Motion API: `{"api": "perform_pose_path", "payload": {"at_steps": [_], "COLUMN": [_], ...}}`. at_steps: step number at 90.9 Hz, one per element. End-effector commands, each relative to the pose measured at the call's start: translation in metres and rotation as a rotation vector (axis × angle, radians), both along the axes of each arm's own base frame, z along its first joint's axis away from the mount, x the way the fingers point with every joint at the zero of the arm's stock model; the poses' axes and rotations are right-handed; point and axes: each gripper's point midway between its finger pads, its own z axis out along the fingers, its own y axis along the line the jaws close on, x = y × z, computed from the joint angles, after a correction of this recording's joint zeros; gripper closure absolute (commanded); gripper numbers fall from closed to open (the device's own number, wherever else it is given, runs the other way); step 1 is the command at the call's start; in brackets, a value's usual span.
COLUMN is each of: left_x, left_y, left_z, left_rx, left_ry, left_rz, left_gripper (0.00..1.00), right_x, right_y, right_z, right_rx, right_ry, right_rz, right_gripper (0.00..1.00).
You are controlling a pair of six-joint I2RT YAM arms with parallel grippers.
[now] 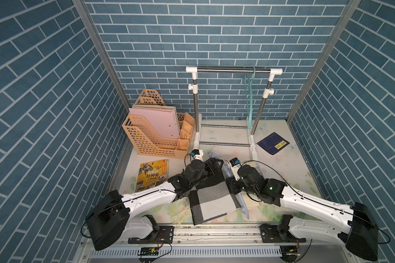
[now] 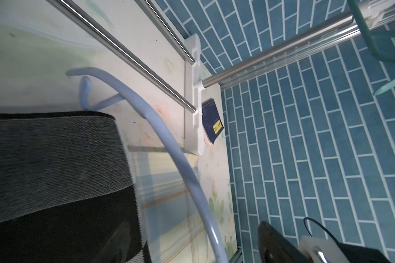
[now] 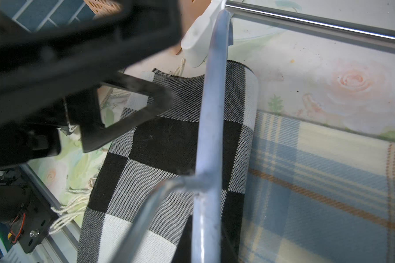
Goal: Hang the scarf on the hanger
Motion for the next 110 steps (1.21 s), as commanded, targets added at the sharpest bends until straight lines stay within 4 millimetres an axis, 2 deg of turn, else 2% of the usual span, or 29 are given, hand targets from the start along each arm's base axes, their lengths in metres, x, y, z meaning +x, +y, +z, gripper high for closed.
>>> {"api": "perform_pose_path", "payload": {"at_steps": [1,14,21,37,48,62,77,86,97,103,110], "left_x": [0.006,0.009,0.010,0.007,0.005,0.004,0.003,0.002,0.002,0.002,0.003], "left_y": [-0.026,-0.034,-0.038,-0.037,-0.036,-0.038,-0.035,-0.033,-0.032,-0.032,-0.032], "left_z": [0.030,0.019,0.018,0.021,0.034,0.068,0.107,0.122,0.126,0.127,0.129], "left_rx": [-0.128,-0.122,-0.130,-0.148,-0.176,-0.197,-0.206,-0.220,-0.251,-0.269,-0.293], "left_ry": [-0.040,-0.015,-0.012,-0.007,-0.026,-0.068,-0.114,-0.121,-0.098,-0.086,-0.081], "left_rz": [-0.084,-0.101,-0.113,-0.119,-0.124,-0.142,-0.144,-0.137,-0.126,-0.121,-0.114], "left_gripper": [0.14,0.29,0.43,0.63,0.88,1.00,1.00,1.00,1.00,1.00,1.00], "right_x": [0.008,0.008,0.009,0.010,0.011,0.013,0.015,0.016,0.014,0.012,0.010], "right_y": [0.004,0.003,0.002,0.000,0.001,0.006,0.009,0.007,0.005,0.006,0.005], "right_z": [0.033,0.037,0.038,0.038,0.046,0.077,0.119,0.131,0.136,0.137,0.137], "right_rx": [0.023,0.027,0.031,0.031,0.048,0.085,0.114,0.110,0.124,0.132,0.138], "right_ry": [-0.099,-0.104,-0.106,-0.110,-0.119,-0.140,-0.170,-0.184,-0.194,-0.193,-0.192], "right_rz": [0.034,0.028,0.023,0.008,0.003,0.004,0.008,0.005,0.009,0.021,0.028], "right_gripper": [1.00,1.00,1.00,1.00,1.00,1.00,1.00,1.00,1.00,0.90,0.66]}}
